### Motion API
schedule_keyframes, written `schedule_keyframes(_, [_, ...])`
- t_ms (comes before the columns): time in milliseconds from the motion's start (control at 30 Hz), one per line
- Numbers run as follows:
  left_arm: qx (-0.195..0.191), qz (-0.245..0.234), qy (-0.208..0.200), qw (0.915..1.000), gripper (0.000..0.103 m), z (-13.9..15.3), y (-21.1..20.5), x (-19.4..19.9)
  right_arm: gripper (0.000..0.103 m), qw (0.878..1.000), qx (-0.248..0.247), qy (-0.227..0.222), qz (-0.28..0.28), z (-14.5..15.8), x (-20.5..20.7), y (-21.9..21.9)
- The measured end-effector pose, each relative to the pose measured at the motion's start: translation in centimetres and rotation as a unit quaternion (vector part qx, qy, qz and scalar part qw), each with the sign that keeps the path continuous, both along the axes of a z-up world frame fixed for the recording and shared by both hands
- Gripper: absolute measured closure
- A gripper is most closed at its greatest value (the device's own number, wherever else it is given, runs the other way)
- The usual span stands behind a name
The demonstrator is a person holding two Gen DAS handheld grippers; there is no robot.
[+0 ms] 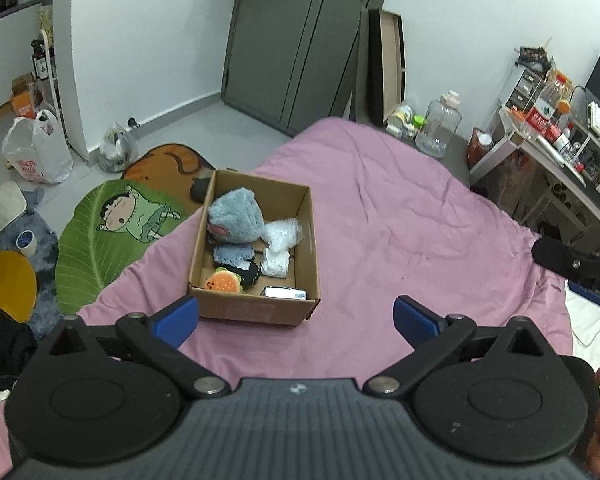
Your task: Organize soft objects
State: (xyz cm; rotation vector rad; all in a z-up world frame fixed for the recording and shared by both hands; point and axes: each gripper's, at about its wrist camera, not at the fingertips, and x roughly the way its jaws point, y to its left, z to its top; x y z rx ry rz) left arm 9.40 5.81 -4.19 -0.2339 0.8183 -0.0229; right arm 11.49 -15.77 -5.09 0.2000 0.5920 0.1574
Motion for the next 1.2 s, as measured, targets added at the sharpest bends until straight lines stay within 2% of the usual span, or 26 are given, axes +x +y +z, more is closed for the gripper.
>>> schedule_keyframes(533, [0.018, 0.01, -0.049, 0.9986, 0.0, 2.6, 0.3, -4.8, 0.0, 0.999, -0.015, -0.023, 0.022, 1.5, -4.4, -0.2])
schedule_keyframes(1000, [0.041, 0.007, -0.067, 0.9968, 0.0, 3.7, -1.3, -7.5, 0.0, 0.997, -0.038, -0.032, 0.06, 2.1, -7.2, -0.7])
schedule_keyframes(1200, [0.056, 0.0, -0.076, 0.9955, 0.0, 4.2, -2.1, -8.3, 0.0, 0.997, -0.03, -0.036, 0.06, 2.4, -7.9, -1.4])
